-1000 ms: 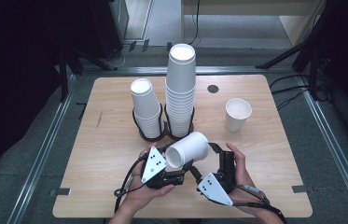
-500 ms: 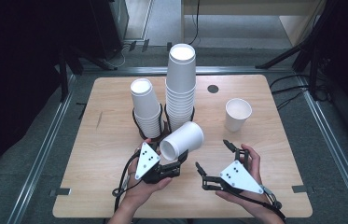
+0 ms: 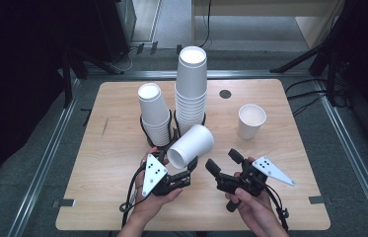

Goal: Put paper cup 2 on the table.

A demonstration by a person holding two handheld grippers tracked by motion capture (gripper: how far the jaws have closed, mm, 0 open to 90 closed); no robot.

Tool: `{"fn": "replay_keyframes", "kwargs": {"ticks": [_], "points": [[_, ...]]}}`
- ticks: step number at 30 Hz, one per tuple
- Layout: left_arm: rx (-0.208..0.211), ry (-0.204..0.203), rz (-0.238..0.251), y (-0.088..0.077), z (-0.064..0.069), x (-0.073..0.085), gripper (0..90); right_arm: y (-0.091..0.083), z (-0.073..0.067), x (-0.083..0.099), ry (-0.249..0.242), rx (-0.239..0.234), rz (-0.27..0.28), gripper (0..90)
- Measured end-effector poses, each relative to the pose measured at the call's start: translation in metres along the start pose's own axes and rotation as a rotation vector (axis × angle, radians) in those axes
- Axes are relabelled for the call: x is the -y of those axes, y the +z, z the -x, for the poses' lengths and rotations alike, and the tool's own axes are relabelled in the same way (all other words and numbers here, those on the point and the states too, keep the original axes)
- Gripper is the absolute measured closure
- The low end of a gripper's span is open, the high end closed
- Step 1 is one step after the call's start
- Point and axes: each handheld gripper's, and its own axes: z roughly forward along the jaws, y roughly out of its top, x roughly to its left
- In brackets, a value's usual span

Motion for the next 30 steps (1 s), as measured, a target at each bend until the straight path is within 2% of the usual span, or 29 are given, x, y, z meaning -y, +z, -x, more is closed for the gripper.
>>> {"fn": "replay_keyframes", "kwargs": {"ticks": [1, 2, 5, 6, 7, 8, 10, 11, 15, 19, 25, 26, 27, 30], "points": [[-0.002, -0.002, 0.007, 0.0, 0.001, 0.0, 23.4, 0.0, 0.0, 0.0, 0.0, 0.0, 0.0, 0.0], [-0.004, -0.002, 0.013, 0.0, 0.002, 0.001, 23.4, 0.0, 0.0, 0.0, 0.031, -0.003, 0.006, 0.0], [0.0, 0.007, 0.031, -0.001, 0.004, 0.002, 23.4, 0.001, 0.001, 0.001, 0.161, -0.001, 0.011, 0.0], [0.002, 0.013, 0.035, 0.0, 0.005, 0.003, 23.4, 0.002, 0.001, 0.001, 0.238, -0.001, 0.016, 0.0], [0.004, 0.02, 0.033, 0.0, 0.006, 0.004, 23.4, 0.003, 0.002, 0.001, 0.273, -0.003, 0.029, 0.0], [0.003, 0.021, 0.033, 0.0, 0.006, 0.004, 23.3, 0.003, 0.002, 0.001, 0.34, -0.016, 0.059, 0.0], [0.002, 0.023, 0.031, 0.001, 0.007, 0.006, 23.3, 0.003, 0.003, 0.002, 0.433, -0.037, 0.093, 0.0], [0.0, 0.025, 0.031, 0.001, 0.008, 0.006, 23.3, 0.004, 0.004, 0.002, 0.519, -0.054, 0.09, 0.0], [-0.001, 0.035, 0.037, 0.001, 0.011, 0.009, 23.3, 0.006, 0.005, 0.003, 0.547, -0.039, 0.068, 0.0], [-0.003, 0.044, 0.043, 0.001, 0.013, 0.009, 23.3, 0.009, 0.005, 0.006, 0.599, -0.027, 0.024, 0.0], [-0.001, 0.052, 0.058, 0.002, 0.017, 0.012, 23.3, 0.01, 0.009, 0.008, 0.733, -0.013, 0.006, 0.0], [0.0, 0.053, 0.061, 0.002, 0.018, 0.013, 23.3, 0.011, 0.009, 0.008, 0.762, -0.007, 0.015, 0.0], [0.006, 0.053, 0.07, 0.002, 0.019, 0.013, 23.3, 0.012, 0.009, 0.009, 0.795, 0.001, 0.0, 0.0], [0.011, 0.055, 0.082, 0.003, 0.022, 0.015, 23.3, 0.013, 0.009, 0.011, 0.824, 0.003, -0.013, 0.0]]}}
